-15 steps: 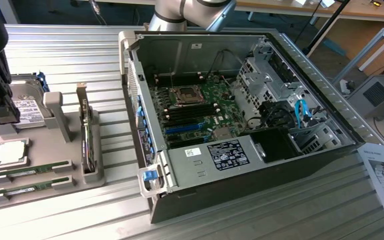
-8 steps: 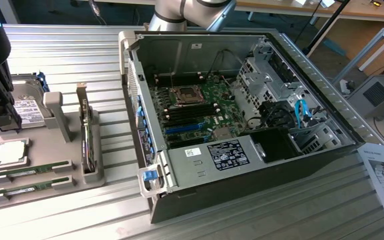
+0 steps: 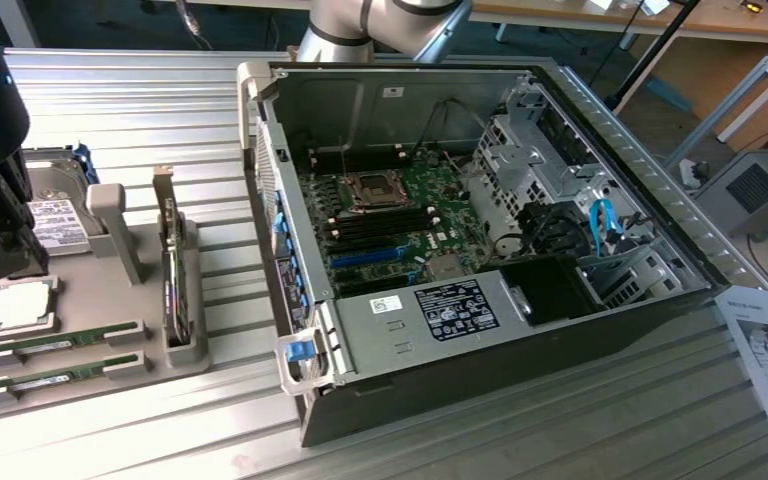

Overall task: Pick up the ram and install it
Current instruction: 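Pick up the ram and move it above insertion slot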

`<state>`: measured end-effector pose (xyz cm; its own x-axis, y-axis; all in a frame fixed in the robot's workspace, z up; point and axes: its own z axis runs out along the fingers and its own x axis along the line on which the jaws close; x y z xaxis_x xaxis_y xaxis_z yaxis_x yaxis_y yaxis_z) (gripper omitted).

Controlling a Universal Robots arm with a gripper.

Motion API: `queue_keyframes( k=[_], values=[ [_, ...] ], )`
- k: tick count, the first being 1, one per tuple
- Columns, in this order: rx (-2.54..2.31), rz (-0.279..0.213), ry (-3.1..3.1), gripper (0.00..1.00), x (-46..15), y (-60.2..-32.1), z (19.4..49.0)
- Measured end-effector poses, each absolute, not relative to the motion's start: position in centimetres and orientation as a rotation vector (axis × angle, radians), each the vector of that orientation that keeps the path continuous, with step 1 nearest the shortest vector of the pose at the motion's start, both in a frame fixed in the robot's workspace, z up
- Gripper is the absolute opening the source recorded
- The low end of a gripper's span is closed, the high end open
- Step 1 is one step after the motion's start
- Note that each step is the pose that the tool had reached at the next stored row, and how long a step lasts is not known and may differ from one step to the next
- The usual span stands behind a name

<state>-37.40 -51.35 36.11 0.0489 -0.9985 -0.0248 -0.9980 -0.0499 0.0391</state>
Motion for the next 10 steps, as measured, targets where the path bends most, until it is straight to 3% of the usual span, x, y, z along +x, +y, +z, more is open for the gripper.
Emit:
queue_keyframes(
  k=[10],
  values=[
    [2.267,-0.070,-2.158,0.11,-37.40,-51.96,35.00]
  ],
)
